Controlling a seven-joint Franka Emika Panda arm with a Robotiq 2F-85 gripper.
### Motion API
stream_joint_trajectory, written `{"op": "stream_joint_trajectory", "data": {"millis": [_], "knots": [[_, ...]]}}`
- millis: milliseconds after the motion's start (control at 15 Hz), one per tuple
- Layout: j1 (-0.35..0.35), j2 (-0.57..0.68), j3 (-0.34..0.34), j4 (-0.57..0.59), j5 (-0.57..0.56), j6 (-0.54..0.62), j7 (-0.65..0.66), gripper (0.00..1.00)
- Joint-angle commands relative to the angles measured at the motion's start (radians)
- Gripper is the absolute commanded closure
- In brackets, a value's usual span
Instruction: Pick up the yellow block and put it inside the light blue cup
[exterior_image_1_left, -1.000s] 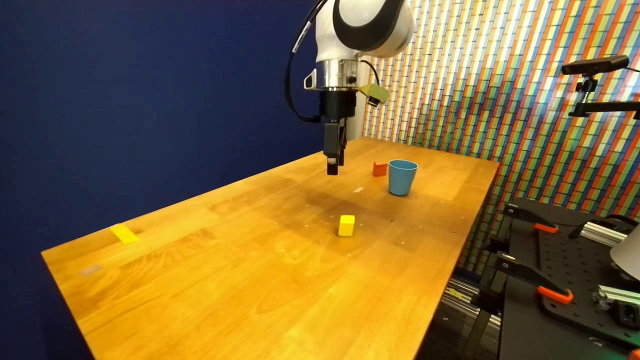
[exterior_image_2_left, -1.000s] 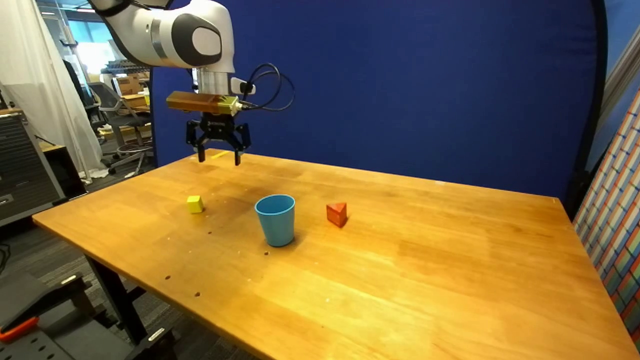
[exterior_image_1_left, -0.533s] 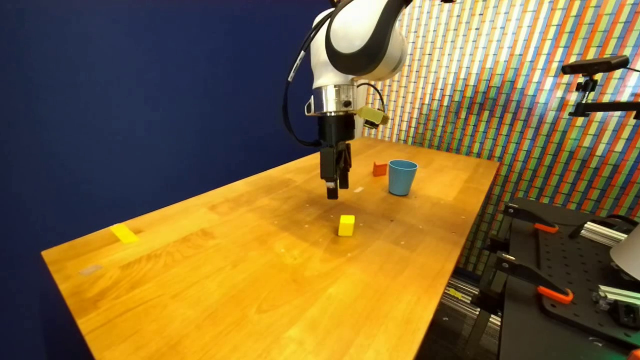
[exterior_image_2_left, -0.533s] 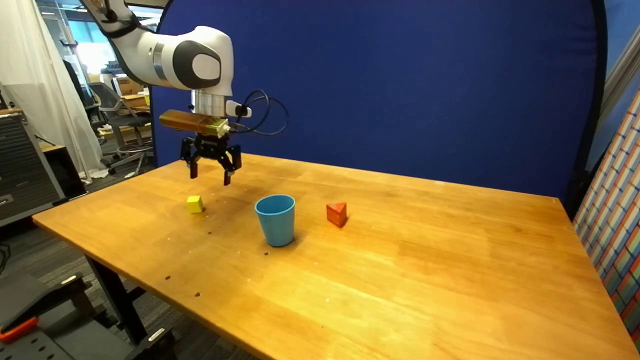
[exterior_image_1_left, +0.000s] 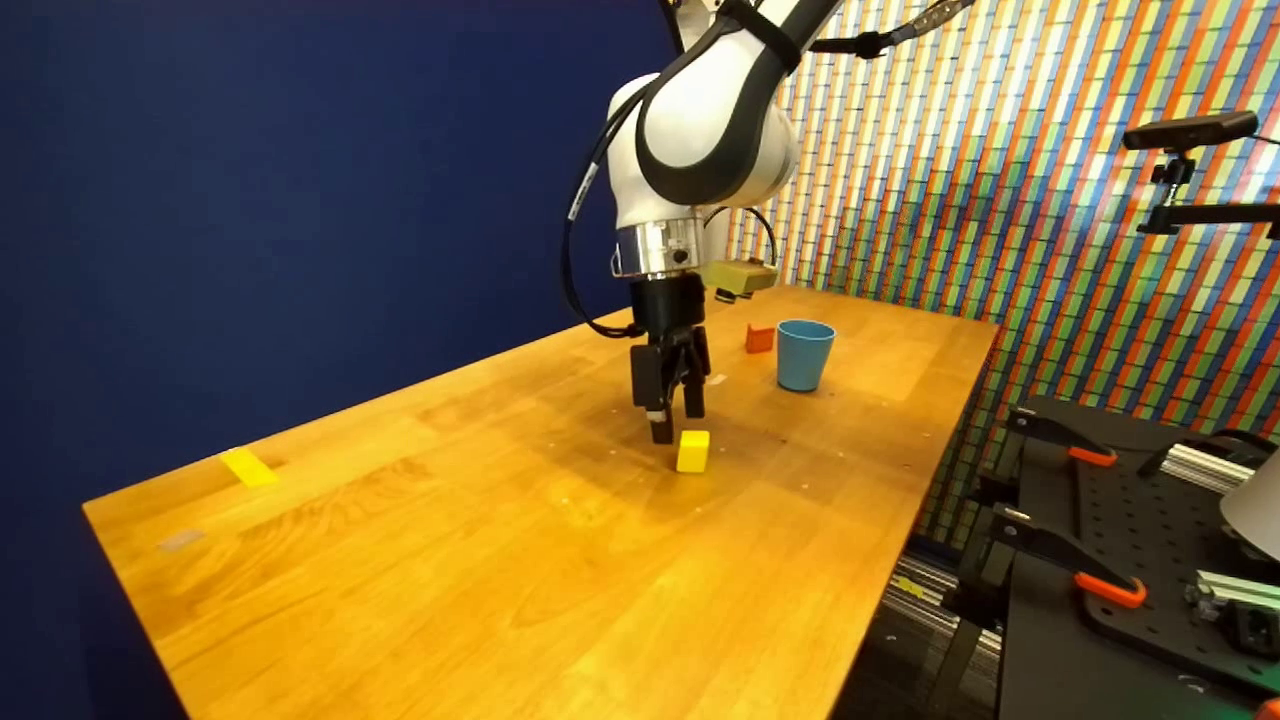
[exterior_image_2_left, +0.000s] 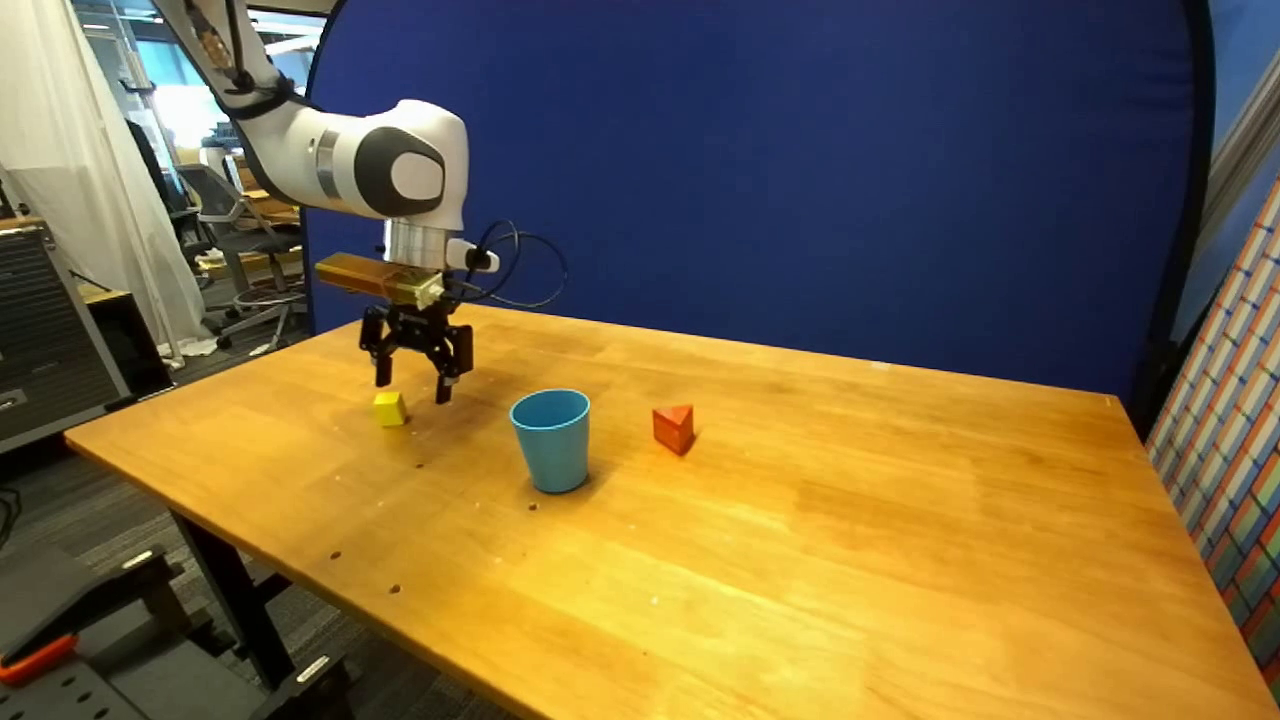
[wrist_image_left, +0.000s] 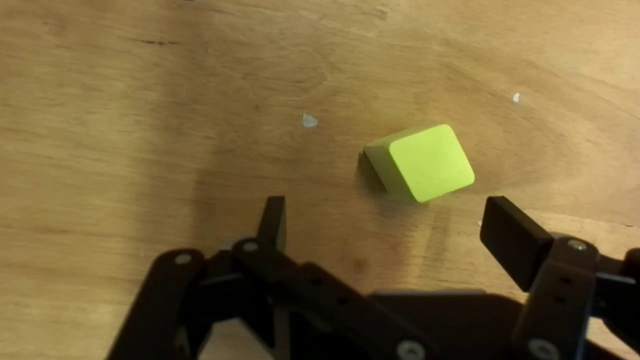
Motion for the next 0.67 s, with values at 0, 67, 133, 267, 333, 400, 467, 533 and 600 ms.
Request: {"op": "stream_joint_trajectory", "data": {"millis": [0,67,133,267,333,400,467,533,600], "knots": [[0.029,0.024,0.002,0.021,0.025,-0.033,0.07,0.0],[0.037,0.028,0.001,0.02,0.024,-0.034,0.088,0.0],[0.043,0.033,0.0,0.02,0.023,-0.038,0.103,0.25],[0.058,0.04,0.001,0.019,0.025,-0.039,0.132,0.34],[0.063,0.04,-0.001,0.016,0.026,-0.037,0.147,0.44],[0.066,0.036,-0.005,0.009,0.025,-0.032,0.162,0.51],[0.065,0.03,-0.006,0.005,0.027,-0.031,0.173,0.57],[0.066,0.024,-0.011,-0.003,0.025,-0.026,0.188,0.66],[0.063,0.011,-0.018,-0.015,0.025,-0.022,0.202,0.73]]}}
